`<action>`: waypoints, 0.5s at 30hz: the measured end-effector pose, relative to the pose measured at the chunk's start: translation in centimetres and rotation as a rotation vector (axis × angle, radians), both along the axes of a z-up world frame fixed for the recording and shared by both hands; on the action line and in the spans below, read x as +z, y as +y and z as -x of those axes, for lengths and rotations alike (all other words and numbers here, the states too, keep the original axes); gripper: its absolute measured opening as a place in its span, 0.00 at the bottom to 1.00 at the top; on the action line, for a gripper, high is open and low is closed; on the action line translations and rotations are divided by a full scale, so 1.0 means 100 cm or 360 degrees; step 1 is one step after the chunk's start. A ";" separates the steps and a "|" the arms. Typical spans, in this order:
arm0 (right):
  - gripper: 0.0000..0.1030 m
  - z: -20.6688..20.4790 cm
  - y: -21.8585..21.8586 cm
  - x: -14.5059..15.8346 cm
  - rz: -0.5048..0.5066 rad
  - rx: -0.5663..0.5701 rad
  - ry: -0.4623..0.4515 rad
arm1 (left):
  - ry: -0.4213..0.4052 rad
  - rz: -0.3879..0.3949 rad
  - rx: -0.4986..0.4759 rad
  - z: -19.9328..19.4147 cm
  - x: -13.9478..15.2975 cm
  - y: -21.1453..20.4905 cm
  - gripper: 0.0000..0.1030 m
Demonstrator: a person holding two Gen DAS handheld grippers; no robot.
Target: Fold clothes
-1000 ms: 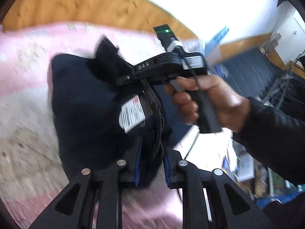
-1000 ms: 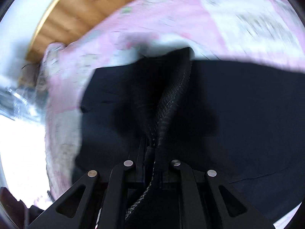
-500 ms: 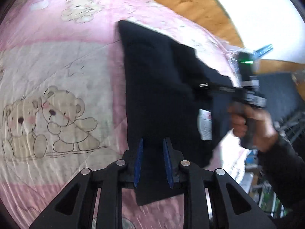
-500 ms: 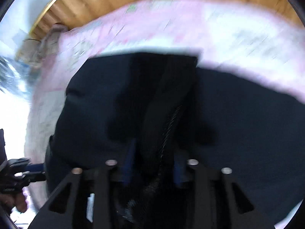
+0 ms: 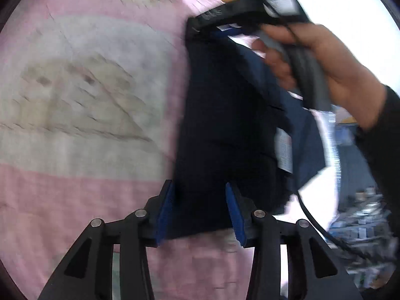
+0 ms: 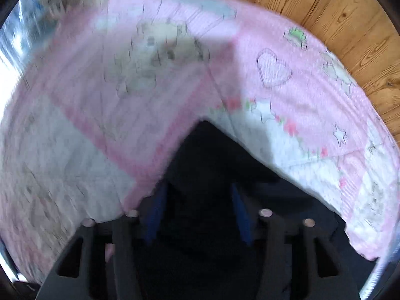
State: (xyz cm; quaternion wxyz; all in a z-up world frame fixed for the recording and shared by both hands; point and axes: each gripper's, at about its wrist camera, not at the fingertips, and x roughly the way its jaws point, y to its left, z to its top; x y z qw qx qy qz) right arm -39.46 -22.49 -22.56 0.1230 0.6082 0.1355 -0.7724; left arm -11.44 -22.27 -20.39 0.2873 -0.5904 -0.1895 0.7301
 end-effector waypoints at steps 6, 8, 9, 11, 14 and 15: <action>0.04 0.003 -0.029 0.049 0.0115 0.0023 0.0123 | 0.0048 -0.0099 0.0031 -0.002 0.016 -0.023 0.06; 0.03 0.003 -0.047 0.054 0.0122 0.0060 0.0155 | -0.0025 -0.0156 0.0116 0.001 0.010 -0.042 0.06; 0.03 0.003 -0.052 0.048 0.0103 0.0069 0.0145 | -0.0061 -0.0184 0.0158 0.002 0.007 -0.051 0.06; 0.04 0.004 -0.048 0.029 0.0065 0.0049 0.0110 | -0.0137 -0.0187 0.0161 0.007 -0.011 -0.051 0.06; 0.21 -0.010 -0.029 0.032 0.0216 -0.0029 0.0091 | -0.0176 -0.0194 0.0135 0.012 -0.026 -0.051 0.09; 0.28 -0.020 -0.015 0.049 0.0288 -0.0088 0.0137 | -0.0155 -0.0191 0.0110 0.011 -0.022 -0.053 0.10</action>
